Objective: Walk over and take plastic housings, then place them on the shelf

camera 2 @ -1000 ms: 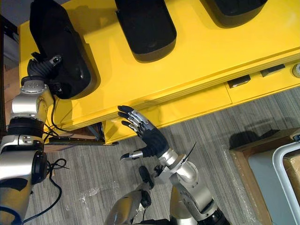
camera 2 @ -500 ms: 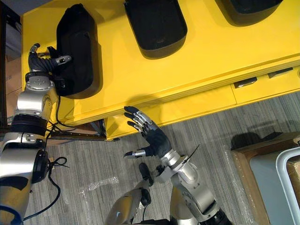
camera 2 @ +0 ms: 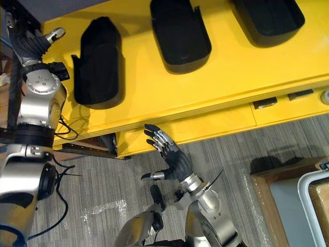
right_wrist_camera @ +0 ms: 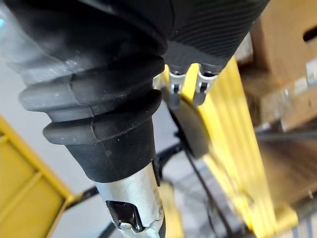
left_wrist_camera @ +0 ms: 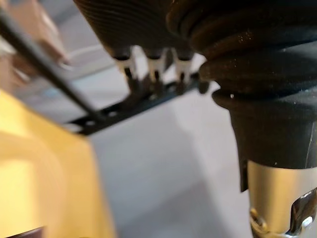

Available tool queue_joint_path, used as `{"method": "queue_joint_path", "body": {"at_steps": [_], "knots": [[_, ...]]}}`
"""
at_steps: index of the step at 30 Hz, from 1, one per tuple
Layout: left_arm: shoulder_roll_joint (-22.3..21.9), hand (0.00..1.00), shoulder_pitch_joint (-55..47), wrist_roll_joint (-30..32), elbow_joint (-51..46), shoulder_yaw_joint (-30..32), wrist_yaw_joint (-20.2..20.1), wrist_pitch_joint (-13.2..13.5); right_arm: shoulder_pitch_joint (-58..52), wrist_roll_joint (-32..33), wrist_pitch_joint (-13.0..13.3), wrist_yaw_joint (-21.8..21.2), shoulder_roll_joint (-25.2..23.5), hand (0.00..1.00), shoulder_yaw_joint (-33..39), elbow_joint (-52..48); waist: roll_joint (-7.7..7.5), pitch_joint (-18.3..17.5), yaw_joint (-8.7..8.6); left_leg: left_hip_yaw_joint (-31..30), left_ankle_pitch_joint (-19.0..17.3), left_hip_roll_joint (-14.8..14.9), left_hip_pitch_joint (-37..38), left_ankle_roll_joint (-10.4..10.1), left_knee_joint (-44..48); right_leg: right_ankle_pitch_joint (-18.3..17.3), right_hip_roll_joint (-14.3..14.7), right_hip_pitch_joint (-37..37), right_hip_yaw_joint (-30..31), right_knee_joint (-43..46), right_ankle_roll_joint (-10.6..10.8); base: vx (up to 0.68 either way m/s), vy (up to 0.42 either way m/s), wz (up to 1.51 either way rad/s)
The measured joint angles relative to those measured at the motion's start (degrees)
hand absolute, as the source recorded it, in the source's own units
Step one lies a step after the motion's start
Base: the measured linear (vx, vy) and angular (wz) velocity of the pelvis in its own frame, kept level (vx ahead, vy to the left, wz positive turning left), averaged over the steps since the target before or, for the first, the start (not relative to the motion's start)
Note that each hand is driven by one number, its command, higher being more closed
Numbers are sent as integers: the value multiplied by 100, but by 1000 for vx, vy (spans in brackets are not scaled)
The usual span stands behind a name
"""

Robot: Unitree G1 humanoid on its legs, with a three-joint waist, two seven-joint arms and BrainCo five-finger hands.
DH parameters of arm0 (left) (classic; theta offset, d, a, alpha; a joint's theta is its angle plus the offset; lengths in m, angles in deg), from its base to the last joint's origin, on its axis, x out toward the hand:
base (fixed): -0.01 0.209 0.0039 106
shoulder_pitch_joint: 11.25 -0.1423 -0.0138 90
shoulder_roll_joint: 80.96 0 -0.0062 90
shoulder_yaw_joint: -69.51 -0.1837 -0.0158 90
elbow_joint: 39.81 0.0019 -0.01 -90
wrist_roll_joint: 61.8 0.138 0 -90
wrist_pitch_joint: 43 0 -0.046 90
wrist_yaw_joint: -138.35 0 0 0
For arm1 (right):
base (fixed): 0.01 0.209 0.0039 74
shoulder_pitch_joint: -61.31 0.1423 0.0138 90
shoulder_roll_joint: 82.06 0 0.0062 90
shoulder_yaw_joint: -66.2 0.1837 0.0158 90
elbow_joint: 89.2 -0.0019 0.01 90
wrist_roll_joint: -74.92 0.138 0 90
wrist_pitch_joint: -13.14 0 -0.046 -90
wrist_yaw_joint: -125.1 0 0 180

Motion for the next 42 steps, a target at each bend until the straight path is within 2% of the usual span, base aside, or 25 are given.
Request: {"method": "queue_joint_path", "body": {"at_steps": [2,4,7,8,11,13,14,15,18,19,23,26,27,30,32,35,37,38,42], "knots": [[-461,0,-603,-288,-641,229,-90,177,48,-37,25,165,-46,0,224,163,-43,-134,87,-15,0,29,22,1,-1,115,65,156,-51,-256,3,34,0,10],[-973,0,-1462,-514,-1269,406,-403,263,49,-132,28,306,-155,0,523,212,-147,-337,194,5,-6,62,194,7,-5,245,136,491,-75,-611,9,57,19,-1],[-1278,0,-2434,-538,-2077,443,-830,344,23,-208,43,324,-281,0,826,235,-262,-683,225,30,-17,84,358,-5,-9,308,179,788,-95,-879,-9,50,22,0],[-1453,0,-2920,-537,-2603,439,-1029,433,-8,-203,74,313,-352,0,1014,235,-264,-844,238,43,-77,106,454,-27,-11,333,183,923,-95,-984,-10,44,35,-9],[-1961,0,-4056,-529,-3668,357,-1853,581,-178,-207,163,304,-386,0,1355,265,-110,-1223,346,166,-237,163,626,-49,-39,376,254,1139,-49,-1195,-4,6,25,-14],[-2087,0,-4461,-523,-3896,312,-2187,592,-214,-214,238,306,-390,0,1436,270,-52,-1309,346,179,-242,170,680,-50,-41,436,269,1241,-49,-1312,-15,-11,15,-8],[-2230,0,-4835,-512,-4072,284,-2541,590,-218,-219,256,308,-392,0,1476,268,-22,-1373,349,195,-276,192,706,-71,-42,466,296,1332,-56,-1429,-17,-40,12,-4],[-2261,0,-4973,-508,-4135,261,-2658,592,-218,-220,269,308,-400,0,1484,264,-17,-1413,351,199,-284,198,700,-80,-42,468,305,1343,-64,-1469,-24,-47,7,-3],[-2297,0,-5399,-520,-4269,172,-3196,697,-217,-211,382,310,-488,0,1590,258,-45,-1494,406,210,-289,239,693,-78,-42,494,353,1415,-97,-1693,-27,-16,-2,2],[-2304,0,-5472,-522,-4272,140,-3299,719,-217,-206,433,308,-490,0,1618,258,-75,-1521,491,217,-285,253,686,-86,-42,502,365,1427,-106,-1744,-15,0,0,0],[-2416,0,-5830,-497,-4262,83,-3300,700,-213,-152,442,223,-532,0,1668,262,-225,-1640,554,135,-276,242,608,-98,-43,549,350,1480,-271,-1769,51,26,-2,13],[-2418,0,-6253,-282,-3997,-26,-3175,571,-206,-103,443,235,-574,0,1678,306,-336,-1717,663,-30,-241,204,574,-97,-47,572,310,1511,-429,-1747,63,73,5,27],[-2418,0,-6426,-226,-3721,-32,-3127,443,-135,-103,443,235,-565,0,1660,427,-357,-1753,719,-92,-236,190,566,-94,-47,584,295,1511,-511,-1743,45,85,1,28],[-2419,0,-6784,138,-2816,-67,-2942,316,98,-102,446,323,-501,0,1609,885,-409,-1778,852,-281,-222,147,462,-87,-49,590,263,1507,-693,-1732,41,72,4,33],[-2441,0,-6929,269,-2334,-55,-2721,356,279,-96,446,337,-408,0,1520,1176,-433,-1792,967,-331,-209,132,414,-89,-50,588,251,1499,-740,-1733,43,51,2,22],[-2664,0,-7025,449,-1732,95,-2405,767,710,-103,444,354,-360,0,1330,1641,-441,-1794,1123,-459,-181,104,382,-82,-51,587,232,1526,-876,-1733,42,12,-5,16],[-2682,0,-7065,504,-1495,87,-2413,943,967,-104,421,380,-370,0,1174,1870,-441,-1794,1180,-476,-175,103,375,-81,-53,585,230,1524,-888,-1720,39,-26,6,10],[-2685,0,-7064,635,-1288,86,-2416,954,1087,-112,401,413,-372,100,1074,1957,-440,-1794,1197,-482,-175,100,376,-81,-55,583,225,1520,-891,-1702,36,-43,14,2],[-2656,0,-6950,903,-365,0,-2415,953,1415,-236,256,632,-461,100,852,2485,-441,-1793,1214,-554,-195,101,371,-92,-56,565,210,1507,-901,-1648,15,-55,18,4]]}}
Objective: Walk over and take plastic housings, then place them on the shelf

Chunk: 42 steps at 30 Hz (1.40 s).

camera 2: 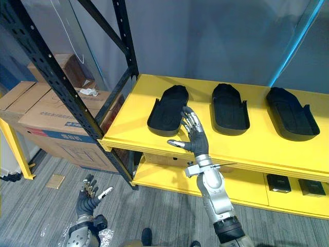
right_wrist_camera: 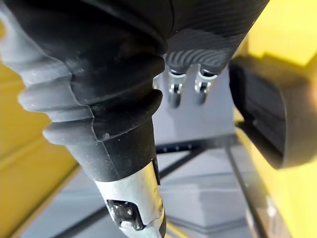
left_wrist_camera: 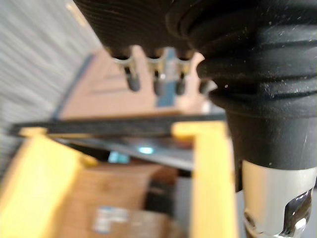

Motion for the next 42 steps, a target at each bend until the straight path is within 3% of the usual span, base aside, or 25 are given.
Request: {"method": "queue_joint_path", "body": {"at_steps": [7,13,20,27,32,35,42], "knots": [[32,0,95,222,1113,-133,133,9,242,-440,-45,372,-170,100,-40,760,-24,11,141,-56,-5,16,-83,-12,2,1,13,5,-127,-36,-11,-24,6,9],[35,0,155,213,1285,-134,138,113,566,-498,-60,482,-438,100,-31,940,-30,186,163,-73,0,-36,-65,-22,2,-57,-34,114,-276,-46,16,14,13,9],[39,0,225,179,1384,-264,130,214,1090,-677,-291,714,-599,100,-62,1425,-13,289,255,-96,97,-61,-79,19,8,-47,-55,110,-298,-45,32,62,0,5],[9,0,409,131,1528,-604,122,221,1620,-671,-309,854,-550,100,21,1543,181,622,248,-192,113,-30,-95,-2,8,-105,-27,92,-339,22,-7,5,-16,3],[14,0,432,-86,1540,-602,164,232,1652,-678,-558,1021,-560,100,-26,1646,201,668,255,-216,113,-12,-91,-4,8,-236,-34,47,-380,198,-10,6,-17,5],[17,0,477,-91,1547,-604,171,261,1870,-676,-567,1101,-542,100,1,1732,255,870,247,-214,118,17,-107,-13,9,-276,-33,-20,-374,315,-33,0,0,0],[32,0,490,-250,1778,-610,173,329,1881,-718,-554,1075,-549,100,9,1751,264,888,247,-206,119,35,-88,-15,14,-505,-70,-133,-356,632,-21,9,-8,0]]}}
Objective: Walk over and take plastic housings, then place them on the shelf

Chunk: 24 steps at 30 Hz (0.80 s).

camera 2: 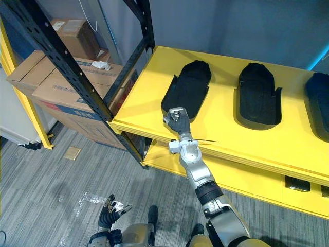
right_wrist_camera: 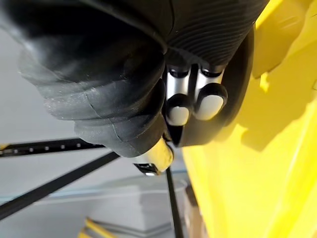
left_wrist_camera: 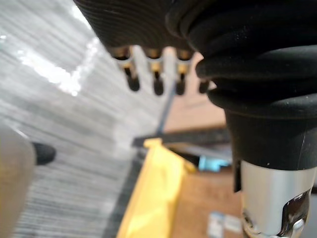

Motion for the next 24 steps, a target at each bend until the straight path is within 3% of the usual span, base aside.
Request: {"method": "queue_joint_path", "body": {"at_steps": [9,15,24], "knots": [[0,0,36,-61,0,-194,32,60,72,-119,65,82,-6,100,-19,34,88,83,-7,22,27,25,-1,-42,20,-359,-104,-298,59,644,-55,10,-14,-1],[8,0,93,-214,22,-195,60,137,295,-159,387,268,14,100,217,158,160,290,-12,-17,41,-11,-87,-64,0,-547,-211,-521,55,991,-55,-27,-4,4],[4,0,128,-256,216,-243,62,300,388,-156,598,377,103,100,272,346,159,291,-11,-8,64,-53,-75,-86,23,-611,-288,-564,54,1149,-47,30,-2,0]]}}
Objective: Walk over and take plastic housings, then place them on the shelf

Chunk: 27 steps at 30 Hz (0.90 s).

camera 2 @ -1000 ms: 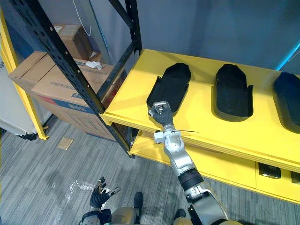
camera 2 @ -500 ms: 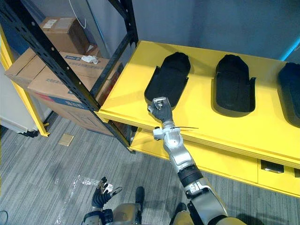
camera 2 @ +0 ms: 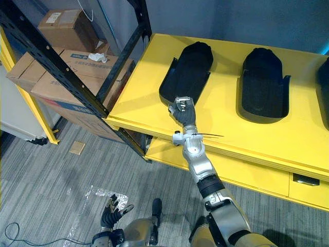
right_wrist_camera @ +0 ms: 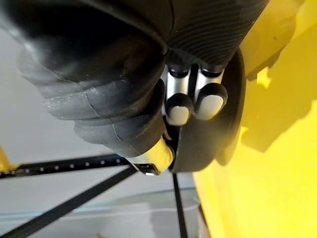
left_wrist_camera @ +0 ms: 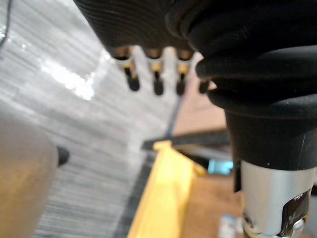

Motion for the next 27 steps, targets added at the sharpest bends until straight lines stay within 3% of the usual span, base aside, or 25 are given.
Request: {"method": "queue_joint_path", "body": {"at_steps": [14,15,21,24,27], "knots": [[0,0,-4,-7,4,-80,-2,29,12,-6,41,143,20,100,94,280,6,3,-1,10,17,11,17,-16,-21,10,0,8,3,-20,4,0,0,0],[0,0,-1,-4,15,-73,-3,38,-19,-6,65,201,18,0,97,80,6,3,-6,20,17,23,20,-16,-18,30,20,27,6,-66,7,0,0,0],[-2,0,14,65,208,-6,0,91,-718,-132,156,181,-65,0,-106,-2263,-67,-80,-44,393,-56,156,206,-54,-3,297,261,315,219,-615,-11,61,-19,-24],[1,0,12,89,216,0,16,71,-855,-108,-24,-54,-103,0,-291,-2547,-190,-166,-174,552,-64,224,266,-66,-2,471,377,441,328,-937,-36,37,-23,-31],[3,0,6,96,240,29,62,33,-1011,9,-274,-346,-106,0,-464,-2548,-299,-334,-194,784,-116,300,393,-111,-26,612,498,580,512,-1226,-63,6,-24,-30]]}}
